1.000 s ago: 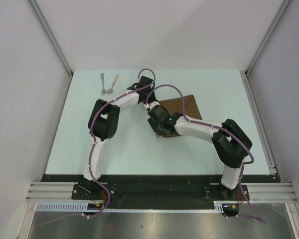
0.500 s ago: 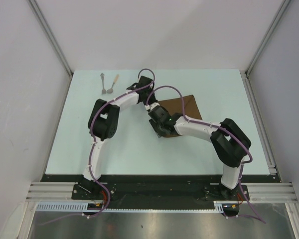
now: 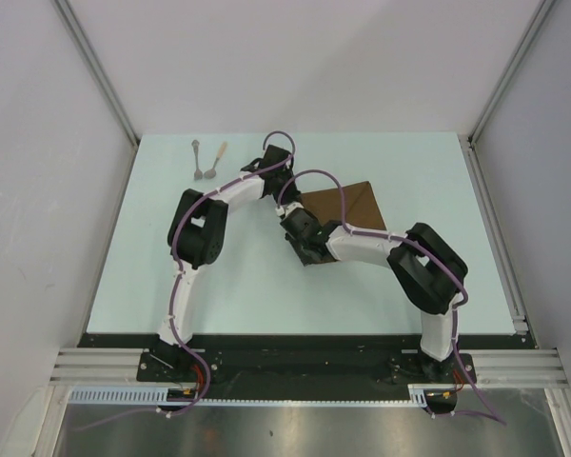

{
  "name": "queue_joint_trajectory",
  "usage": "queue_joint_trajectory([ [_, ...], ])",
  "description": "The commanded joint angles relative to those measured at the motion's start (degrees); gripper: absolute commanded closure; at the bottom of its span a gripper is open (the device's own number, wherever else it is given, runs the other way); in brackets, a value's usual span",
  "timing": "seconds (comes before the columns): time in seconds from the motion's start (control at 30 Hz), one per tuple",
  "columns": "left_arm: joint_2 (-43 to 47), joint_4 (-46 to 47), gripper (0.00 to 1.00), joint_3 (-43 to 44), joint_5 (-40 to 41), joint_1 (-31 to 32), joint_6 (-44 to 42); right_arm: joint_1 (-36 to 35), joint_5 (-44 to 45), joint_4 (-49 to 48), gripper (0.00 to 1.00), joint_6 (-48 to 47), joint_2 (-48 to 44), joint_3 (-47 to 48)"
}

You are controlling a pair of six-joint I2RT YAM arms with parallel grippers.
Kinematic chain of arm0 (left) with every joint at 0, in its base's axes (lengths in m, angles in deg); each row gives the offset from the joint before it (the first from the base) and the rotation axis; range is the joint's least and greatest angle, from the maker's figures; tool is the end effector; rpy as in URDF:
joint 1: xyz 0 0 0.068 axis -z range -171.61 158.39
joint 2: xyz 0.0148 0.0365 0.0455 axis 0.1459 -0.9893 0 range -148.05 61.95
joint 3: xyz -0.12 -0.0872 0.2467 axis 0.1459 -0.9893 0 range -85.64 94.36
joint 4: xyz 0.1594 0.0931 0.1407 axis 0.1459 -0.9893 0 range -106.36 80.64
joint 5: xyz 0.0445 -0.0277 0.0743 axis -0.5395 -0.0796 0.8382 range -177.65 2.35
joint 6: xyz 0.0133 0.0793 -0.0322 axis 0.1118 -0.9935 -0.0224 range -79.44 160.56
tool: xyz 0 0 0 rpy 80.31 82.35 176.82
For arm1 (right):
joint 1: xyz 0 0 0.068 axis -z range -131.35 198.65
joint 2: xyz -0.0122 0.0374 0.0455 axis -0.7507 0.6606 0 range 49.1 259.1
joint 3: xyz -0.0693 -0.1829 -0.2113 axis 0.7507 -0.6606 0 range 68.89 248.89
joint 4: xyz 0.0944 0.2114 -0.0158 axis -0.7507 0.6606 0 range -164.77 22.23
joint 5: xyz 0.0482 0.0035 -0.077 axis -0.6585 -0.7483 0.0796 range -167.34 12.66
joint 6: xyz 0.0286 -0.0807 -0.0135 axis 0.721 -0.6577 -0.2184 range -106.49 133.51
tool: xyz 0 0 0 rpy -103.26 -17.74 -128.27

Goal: Fold the napkin into a case and place the utensils inside
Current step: Pick up the upper triangle-folded napkin from the center of the board.

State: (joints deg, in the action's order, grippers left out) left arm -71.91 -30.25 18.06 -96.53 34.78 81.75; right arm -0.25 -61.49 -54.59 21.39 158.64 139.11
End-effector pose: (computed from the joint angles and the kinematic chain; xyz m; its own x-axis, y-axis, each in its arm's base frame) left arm 0.4628 -0.2427 0.1433 -0.8707 -0.2942 -0.3941 -0.0628 0.8613 -0.5042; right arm 0.2732 0.2813 0.1609 -0.6480 -0.5423 -0.5349 -0.5503 0.8188 -0.1636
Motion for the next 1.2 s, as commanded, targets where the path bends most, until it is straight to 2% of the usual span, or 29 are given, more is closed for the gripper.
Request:
queue_joint_trajectory([
  [0.0,-1.3,0.0,1.00,-1.0,-1.7,-0.2,0.6,0.2,2.8,1.4,0.75,1.3,4.8,-0.8],
  [0.03,-1.2,0.1,1.00,-1.3,-2.0,-0.2,0.7,0.2,3.0,1.4,0.84,1.5,4.7,-0.9],
  [0.13,-1.0,0.5,1.00,-1.7,-2.2,-0.3,0.8,0.1,4.8,1.9,0.89,2.2,4.0,-1.0],
  [0.23,-0.8,0.5,1.00,-1.7,-2.4,-0.4,0.7,0.4,6.2,1.8,1.00,2.3,2.9,-1.4],
  [0.37,0.6,0.5,1.00,-1.7,-3.6,-0.7,0.9,0.0,4.8,0.8,1.00,1.8,-0.8,-1.7],
  [0.6,7.6,-1.1,1.00,-3.6,-5.5,-1.9,2.8,-0.1,-13.3,-1.7,1.00,6.3,-9.1,-1.0],
  [0.67,10.9,-1.4,1.00,-5.9,-6.0,-2.6,3.5,-0.4,-18.0,-3.0,1.00,8.2,-10.0,-0.9],
  [0.93,22.9,-1.9,1.00,-16.9,-9.4,-7.3,4.1,-1.9,-27.3,-8.0,1.00,13.2,-10.5,2.3],
  [1.17,38.8,-9.5,1.00,-16.3,1.1,-11.6,-1.4,-2.9,-44.8,-22.2,1.00,22.4,-9.6,5.8],
])
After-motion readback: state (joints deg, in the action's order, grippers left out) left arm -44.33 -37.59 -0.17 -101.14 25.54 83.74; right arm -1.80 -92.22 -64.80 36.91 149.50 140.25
